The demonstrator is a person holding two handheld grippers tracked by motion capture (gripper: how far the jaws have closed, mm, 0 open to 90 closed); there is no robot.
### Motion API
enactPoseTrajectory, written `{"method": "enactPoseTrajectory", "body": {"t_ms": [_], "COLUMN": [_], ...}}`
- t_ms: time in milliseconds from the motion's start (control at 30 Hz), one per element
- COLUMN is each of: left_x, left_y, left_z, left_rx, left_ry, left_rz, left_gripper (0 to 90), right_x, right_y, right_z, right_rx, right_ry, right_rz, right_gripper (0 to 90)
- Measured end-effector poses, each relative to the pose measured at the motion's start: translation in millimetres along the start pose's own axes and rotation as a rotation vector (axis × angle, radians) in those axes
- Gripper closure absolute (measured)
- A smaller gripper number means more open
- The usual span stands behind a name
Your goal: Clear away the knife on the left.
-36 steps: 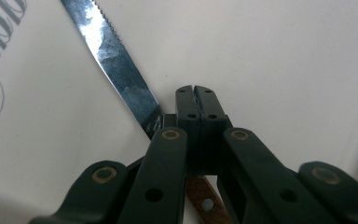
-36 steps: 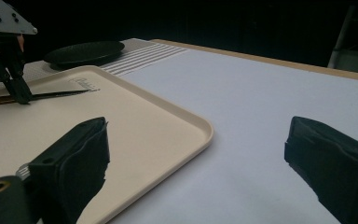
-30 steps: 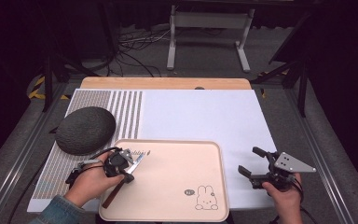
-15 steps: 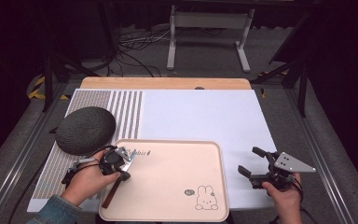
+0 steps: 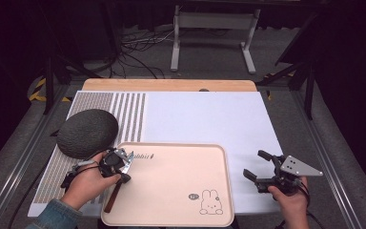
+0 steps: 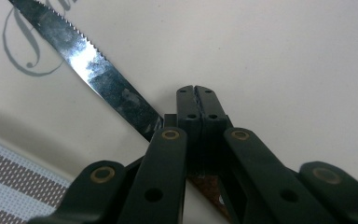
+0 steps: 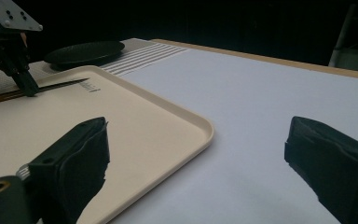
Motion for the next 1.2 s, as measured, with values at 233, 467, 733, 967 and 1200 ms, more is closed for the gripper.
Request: {"method": "enactPoseTrajectory", "body": {"t_ms": [233, 467, 733, 967, 1200], "left_x": [-1.9, -3.3, -5.0, -6.5, -7.6], "left_y": [-2.8, -5.1, -7.5, -10.4, -13.2], "left_z": [-3.2, -6.0, -8.9, -11.1, -12.0], "left_rx": [-0.008, -0.020, -0.035, -0.052, -0.073], "left_ry": [0.005, 0.003, 0.011, 0.013, 0.007], "left_rz": [0.005, 0.012, 0.017, 0.024, 0.030], "left_gripper": [90.0, 90.0, 90.0, 90.0, 90.0], "right_x": [0.1, 0.4, 0.4, 0.6, 0.7], "right_y": [0.0, -0.1, -0.1, -0.3, -0.7], "right_z": [-0.3, -0.3, -0.4, -0.6, -1.1], "right_rx": [-0.001, -0.001, -0.002, -0.002, 0.002], "right_ry": [0.000, 0.002, 0.003, 0.005, 0.005], "right_rz": [-0.001, -0.003, -0.002, -0.004, -0.010], "right_gripper": [7.0, 7.0, 7.0, 7.1, 7.1]}}
Point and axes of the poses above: each handheld gripper's, and its own axes: x roughly forward along the jaws, y roughly out of its top, z roughly to its right, the point moved 3 cm from there along x, roughly forward along the jaws, and after that the axes turned 6 degrees about -y, right-handed, at the moved point
